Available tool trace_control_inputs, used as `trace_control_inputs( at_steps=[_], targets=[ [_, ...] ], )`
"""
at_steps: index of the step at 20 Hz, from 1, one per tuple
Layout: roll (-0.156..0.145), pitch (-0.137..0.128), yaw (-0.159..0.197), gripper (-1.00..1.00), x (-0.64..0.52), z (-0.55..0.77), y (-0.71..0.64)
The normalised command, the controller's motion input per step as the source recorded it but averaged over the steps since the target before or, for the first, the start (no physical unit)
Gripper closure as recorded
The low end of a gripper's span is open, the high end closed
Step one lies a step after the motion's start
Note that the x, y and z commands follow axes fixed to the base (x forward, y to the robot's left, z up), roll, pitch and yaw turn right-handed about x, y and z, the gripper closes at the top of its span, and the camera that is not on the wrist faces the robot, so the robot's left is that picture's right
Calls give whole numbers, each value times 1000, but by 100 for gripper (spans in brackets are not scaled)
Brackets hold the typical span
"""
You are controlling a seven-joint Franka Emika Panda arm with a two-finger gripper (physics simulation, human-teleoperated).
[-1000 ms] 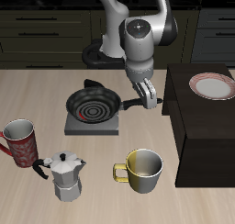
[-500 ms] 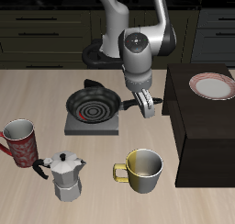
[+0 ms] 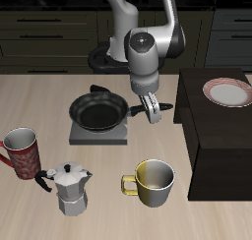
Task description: Place the frying pan on the top layer of the shelf and turn off the stove
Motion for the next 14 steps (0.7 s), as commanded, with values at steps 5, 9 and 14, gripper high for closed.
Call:
trace_control_inputs(
  at_steps=[5, 9, 14],
  targets=[
    [-8, -16, 1, 100, -45, 116, -145],
    [-29, -35, 69, 100, -8, 193, -131],
    [-5, 13, 80, 100, 63, 59, -97]
  ],
)
